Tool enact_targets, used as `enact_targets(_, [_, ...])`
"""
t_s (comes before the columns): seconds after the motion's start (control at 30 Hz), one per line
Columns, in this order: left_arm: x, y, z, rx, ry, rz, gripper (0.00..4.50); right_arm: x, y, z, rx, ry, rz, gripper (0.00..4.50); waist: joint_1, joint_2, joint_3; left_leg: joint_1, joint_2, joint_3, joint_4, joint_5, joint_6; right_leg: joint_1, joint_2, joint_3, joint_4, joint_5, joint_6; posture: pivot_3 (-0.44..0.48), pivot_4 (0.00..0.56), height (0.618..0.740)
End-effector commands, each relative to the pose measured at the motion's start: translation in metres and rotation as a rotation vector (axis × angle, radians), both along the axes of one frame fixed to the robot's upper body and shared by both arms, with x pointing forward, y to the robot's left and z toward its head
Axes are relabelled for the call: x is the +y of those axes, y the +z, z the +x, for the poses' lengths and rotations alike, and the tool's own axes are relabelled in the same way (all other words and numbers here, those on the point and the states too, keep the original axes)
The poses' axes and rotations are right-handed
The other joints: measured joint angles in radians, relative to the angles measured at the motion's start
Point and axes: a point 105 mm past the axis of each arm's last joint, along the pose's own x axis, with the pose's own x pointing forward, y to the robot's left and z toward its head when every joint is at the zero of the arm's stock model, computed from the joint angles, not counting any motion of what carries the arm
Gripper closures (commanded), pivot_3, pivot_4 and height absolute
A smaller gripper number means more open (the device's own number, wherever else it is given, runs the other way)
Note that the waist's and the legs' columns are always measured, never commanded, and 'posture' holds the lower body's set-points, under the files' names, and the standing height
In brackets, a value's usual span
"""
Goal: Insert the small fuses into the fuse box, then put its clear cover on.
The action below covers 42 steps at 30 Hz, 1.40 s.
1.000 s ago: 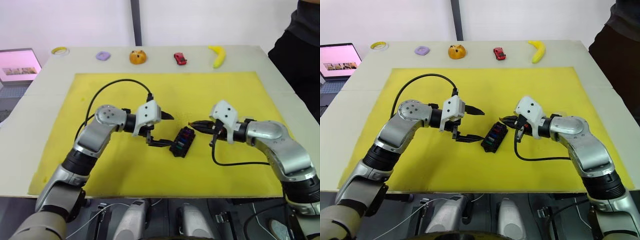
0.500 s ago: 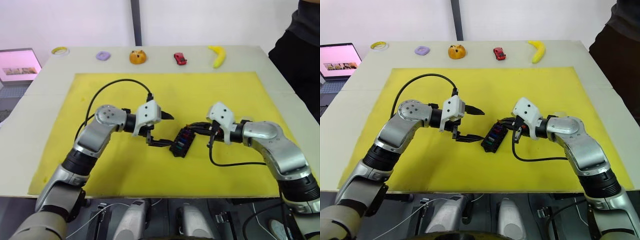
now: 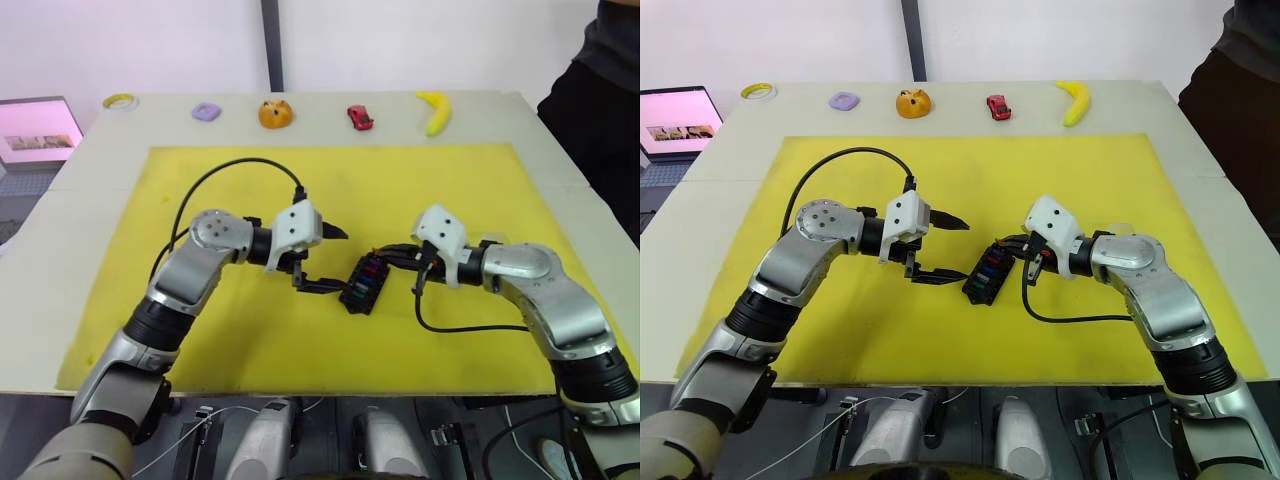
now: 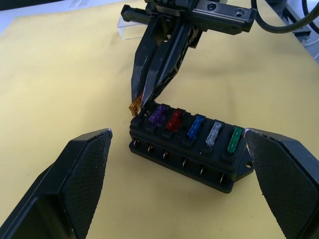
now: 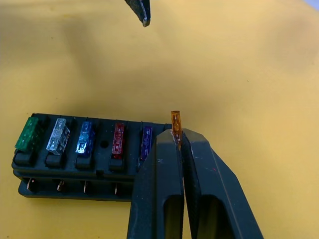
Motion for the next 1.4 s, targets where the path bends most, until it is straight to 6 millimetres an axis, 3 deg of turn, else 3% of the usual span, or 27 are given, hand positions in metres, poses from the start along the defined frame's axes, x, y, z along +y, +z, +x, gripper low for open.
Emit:
enact_targets(0.03, [0.000,0.012,-0.001,-0.051,-0.004,-0.014,0.00,0.003,0.006,-0.001,-0.033,0.021,0.005,4.46,0.000,0.000,0.000,0.000,0.000,0.000,0.000,0.000,0.000,0.000,0.000,0.000,0.000,0.000,0.000,0.000,0.150,0.735])
enact_targets(0.6, [0.001,0.013,0.000,-0.053,-0.002,-0.012,0.00,0.002,0.000,0.002,-0.030,0.049,-0.028,4.46,0.000,0.000,0.000,0.000,0.000,0.000,0.000,0.000,0.000,0.000,0.000,0.000,0.000,0.000,0.000,0.000,0.150,0.735])
enact_targets(0.97, [0.002,0.012,0.000,-0.051,-0.002,-0.010,0.00,0.005,0.024,-0.001,-0.062,0.113,-0.013,4.46,0.000,0.000,0.000,0.000,0.000,0.000,0.000,0.000,0.000,0.000,0.000,0.000,0.000,0.000,0.000,0.000,0.150,0.735])
enact_targets(1.4, [0.002,0.011,0.001,-0.052,0.000,-0.006,0.00,0.002,0.015,0.009,-0.050,0.122,-0.041,4.46,0.000,0.000,0.000,0.000,0.000,0.000,0.000,0.000,0.000,0.000,0.000,0.000,0.000,0.000,0.000,0.000,0.150,0.735])
